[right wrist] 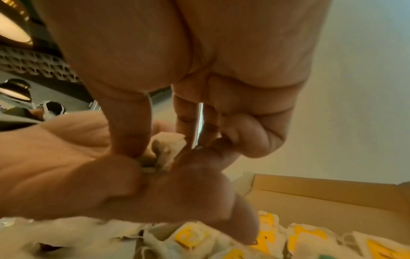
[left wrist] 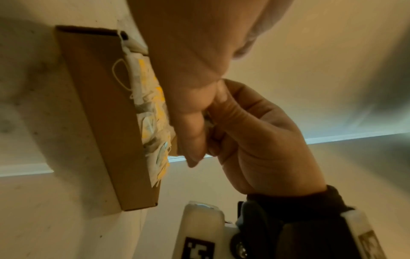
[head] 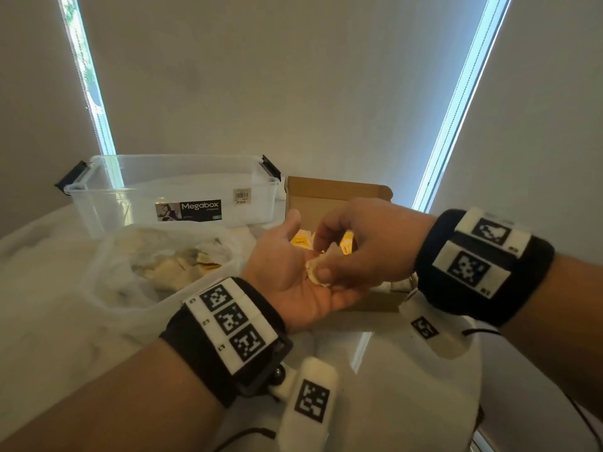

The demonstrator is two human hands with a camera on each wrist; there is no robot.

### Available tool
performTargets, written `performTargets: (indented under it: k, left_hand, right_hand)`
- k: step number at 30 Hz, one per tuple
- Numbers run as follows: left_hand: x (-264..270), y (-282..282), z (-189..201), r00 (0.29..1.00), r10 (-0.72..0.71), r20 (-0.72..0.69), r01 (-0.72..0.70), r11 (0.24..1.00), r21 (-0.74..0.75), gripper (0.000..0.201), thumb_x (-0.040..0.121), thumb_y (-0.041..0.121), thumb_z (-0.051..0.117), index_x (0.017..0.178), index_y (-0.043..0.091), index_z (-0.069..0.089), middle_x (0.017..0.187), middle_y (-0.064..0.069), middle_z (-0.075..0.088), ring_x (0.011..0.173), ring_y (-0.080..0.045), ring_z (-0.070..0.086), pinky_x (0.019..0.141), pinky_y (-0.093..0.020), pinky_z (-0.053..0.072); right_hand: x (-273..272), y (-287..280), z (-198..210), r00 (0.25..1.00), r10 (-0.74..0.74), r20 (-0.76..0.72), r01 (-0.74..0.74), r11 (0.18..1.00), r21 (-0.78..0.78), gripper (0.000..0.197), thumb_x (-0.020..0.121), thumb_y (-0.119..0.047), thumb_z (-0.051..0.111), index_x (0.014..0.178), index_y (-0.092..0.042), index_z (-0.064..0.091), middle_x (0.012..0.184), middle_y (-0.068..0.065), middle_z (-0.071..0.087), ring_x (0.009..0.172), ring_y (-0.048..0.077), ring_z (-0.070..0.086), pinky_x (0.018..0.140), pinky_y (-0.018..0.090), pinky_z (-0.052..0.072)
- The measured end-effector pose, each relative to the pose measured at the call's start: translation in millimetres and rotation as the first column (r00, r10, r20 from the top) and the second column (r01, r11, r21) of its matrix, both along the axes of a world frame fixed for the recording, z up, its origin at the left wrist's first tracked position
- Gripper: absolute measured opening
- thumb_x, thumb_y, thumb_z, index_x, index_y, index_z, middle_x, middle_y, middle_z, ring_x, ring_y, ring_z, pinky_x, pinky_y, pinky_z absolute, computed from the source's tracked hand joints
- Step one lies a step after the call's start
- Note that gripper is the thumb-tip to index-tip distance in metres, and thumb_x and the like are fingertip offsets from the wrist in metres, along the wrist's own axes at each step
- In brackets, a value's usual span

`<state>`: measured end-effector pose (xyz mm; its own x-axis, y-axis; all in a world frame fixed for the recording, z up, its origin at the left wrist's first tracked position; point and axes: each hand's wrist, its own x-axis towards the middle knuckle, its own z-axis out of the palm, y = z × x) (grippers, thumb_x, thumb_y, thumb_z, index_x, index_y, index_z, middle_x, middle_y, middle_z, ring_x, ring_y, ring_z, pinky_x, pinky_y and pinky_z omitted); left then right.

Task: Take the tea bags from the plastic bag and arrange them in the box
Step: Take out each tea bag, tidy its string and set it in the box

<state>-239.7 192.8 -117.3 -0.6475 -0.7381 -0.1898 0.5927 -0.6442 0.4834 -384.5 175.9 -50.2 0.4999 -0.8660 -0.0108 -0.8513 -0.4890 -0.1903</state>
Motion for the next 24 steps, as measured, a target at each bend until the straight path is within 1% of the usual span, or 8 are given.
performTargets:
  k: [3, 6, 9, 11, 14, 19, 23, 24]
  left_hand:
    - [3, 1, -2, 1.000, 0.011, 0.022, -0.010, 0.999, -0.045, 0.096, 0.092, 0.075, 0.027, 0.139, -0.007, 0.043, 0.136, -0.027, 0.057, 0.130, -0.041, 0.053, 0.108, -0.050, 0.042]
    - [7, 2, 4, 0.996, 0.025, 0.084, -0.017, 0.996, -0.093, 0.085, 0.093, 0.069, 0.037, 0.137, -0.003, 0.049, 0.131, -0.027, 0.060, 0.123, -0.040, 0.058, 0.101, -0.048, 0.048]
    - [5, 0, 5, 0.954, 0.177, 0.242, -0.127, 0.970, -0.209, 0.049, 0.090, 0.030, 0.064, 0.129, 0.001, 0.057, 0.128, -0.030, 0.060, 0.107, -0.040, 0.068, 0.082, -0.040, 0.062]
    - [0, -1, 1, 0.905, 0.290, 0.310, -0.197, 0.934, -0.300, 0.030, 0.092, 0.012, 0.063, 0.120, 0.001, 0.060, 0.120, -0.028, 0.066, 0.092, -0.032, 0.074, 0.064, -0.029, 0.062]
    - [-4, -2, -2, 0.862, 0.386, 0.328, -0.261, 0.893, -0.366, 0.018, 0.097, 0.010, 0.057, 0.112, 0.003, 0.063, 0.101, -0.020, 0.073, 0.071, -0.021, 0.074, 0.051, -0.023, 0.057]
    - [-3, -4, -1, 0.845, 0.444, 0.298, -0.295, 0.851, -0.434, 0.019, 0.102, 0.020, 0.052, 0.108, 0.007, 0.064, 0.082, -0.011, 0.071, 0.058, -0.019, 0.066, 0.044, -0.025, 0.053]
    - [8, -1, 4, 0.953, 0.266, 0.148, -0.217, 0.935, -0.280, 0.035, 0.100, 0.027, 0.040, 0.075, 0.015, 0.062, 0.078, -0.005, 0.065, 0.049, -0.016, 0.054, 0.039, -0.023, 0.042]
    - [10, 1, 5, 0.975, 0.206, 0.079, -0.182, 0.954, -0.237, 0.039, 0.099, 0.033, 0.039, 0.070, 0.015, 0.058, 0.074, -0.002, 0.060, 0.047, -0.014, 0.051, 0.038, -0.022, 0.041]
  right_hand:
    - [-1, -1, -2, 0.997, -0.016, 0.077, 0.010, 0.997, 0.076, 0.022, 0.077, -0.046, 0.081, 0.087, -0.032, 0.068, 0.085, -0.007, 0.071, 0.075, 0.012, 0.067, 0.074, 0.035, 0.060]
    - [-9, -1, 0, 0.982, -0.020, 0.186, -0.003, 0.992, 0.122, 0.018, 0.078, -0.037, 0.083, 0.083, -0.027, 0.069, 0.079, -0.004, 0.073, 0.071, 0.011, 0.070, 0.073, 0.033, 0.061]
    - [-17, -2, 1, 0.904, -0.090, 0.418, 0.082, 0.996, 0.038, 0.020, 0.081, -0.032, 0.081, 0.079, -0.016, 0.068, 0.068, -0.003, 0.070, 0.059, 0.004, 0.067, 0.059, 0.017, 0.052]
    - [-21, -1, -1, 0.865, -0.093, 0.494, 0.122, 0.992, -0.026, 0.022, 0.080, -0.029, 0.082, 0.078, -0.011, 0.068, 0.063, -0.003, 0.069, 0.054, 0.003, 0.065, 0.053, 0.013, 0.049]
    - [-21, 4, -5, 0.851, -0.045, 0.524, 0.094, 0.993, -0.067, 0.025, 0.077, -0.026, 0.084, 0.074, -0.008, 0.067, 0.059, -0.003, 0.066, 0.051, 0.004, 0.063, 0.054, 0.016, 0.052]
    - [-30, 10, -1, 0.783, -0.014, 0.622, -0.043, 0.996, 0.077, 0.032, 0.069, -0.019, 0.090, 0.079, 0.003, 0.068, 0.069, 0.008, 0.070, 0.062, 0.020, 0.071, 0.064, 0.032, 0.061]
    - [-30, 5, 8, 0.456, -0.228, 0.860, -0.085, 0.951, 0.297, 0.021, 0.080, -0.014, 0.069, 0.067, 0.001, 0.064, 0.066, 0.022, 0.064, 0.052, 0.036, 0.062, 0.054, 0.038, 0.056]
    - [-30, 4, 10, 0.441, -0.243, 0.864, -0.042, 0.956, 0.291, 0.016, 0.086, -0.008, 0.065, 0.072, 0.001, 0.063, 0.065, 0.019, 0.063, 0.049, 0.033, 0.058, 0.052, 0.036, 0.053]
